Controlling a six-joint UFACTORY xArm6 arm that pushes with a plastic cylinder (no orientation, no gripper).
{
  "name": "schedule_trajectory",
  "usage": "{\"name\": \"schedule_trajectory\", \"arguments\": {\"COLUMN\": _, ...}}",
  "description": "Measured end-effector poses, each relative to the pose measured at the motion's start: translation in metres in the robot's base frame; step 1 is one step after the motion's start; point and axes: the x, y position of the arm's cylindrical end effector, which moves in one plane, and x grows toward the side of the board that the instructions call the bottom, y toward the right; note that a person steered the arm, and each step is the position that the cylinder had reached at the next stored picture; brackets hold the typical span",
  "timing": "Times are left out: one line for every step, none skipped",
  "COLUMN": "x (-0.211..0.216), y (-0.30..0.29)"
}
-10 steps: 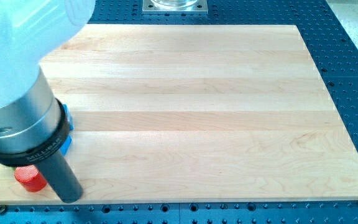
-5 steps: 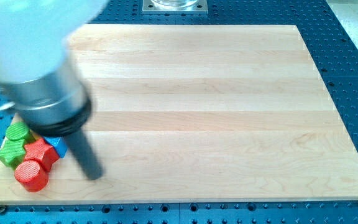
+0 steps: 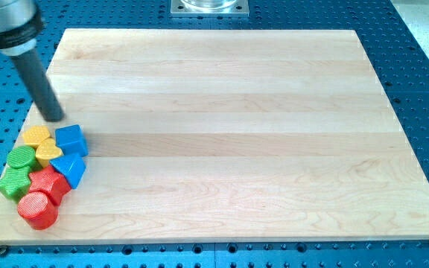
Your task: Move the red circle diagonally top to the cube
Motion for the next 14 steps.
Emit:
{"name": "schedule_trajectory", "arguments": {"x": 0.027, "y": -0.030}}
{"name": "schedule_trajectory", "arguments": {"x": 0.034, "y": -0.031}}
{"name": "schedule_trajectory", "arguments": {"x": 0.094, "y": -0.030}}
{"name": "schedule_trajectory", "arguments": {"x": 0.160, "y": -0.030}}
{"name": "schedule_trajectory", "arguments": {"x": 0.189, "y": -0.018}}
{"name": "schedule_trajectory", "arguments": {"x": 0.191, "y": 0.032}}
{"name": "schedule_trajectory", "arguments": {"x": 0.184, "y": 0.063}}
{"name": "schedule_trajectory", "arguments": {"x": 0.174, "y": 0.078}}
{"name": "schedule_trajectory", "arguments": {"x": 0.184, "y": 0.099}}
{"name": "schedule_trajectory", "arguments": {"x": 0.169, "y": 0.100}}
{"name": "schedule_trajectory", "arguments": {"x": 0.155, "y": 0.107}}
{"name": "schedule_trajectory", "arguments": {"x": 0.165, "y": 0.105}}
{"name": "schedule_trajectory", "arguments": {"x": 0.179, "y": 0.070}}
{"name": "schedule_trajectory", "arguments": {"x": 0.183, "y": 0.044}}
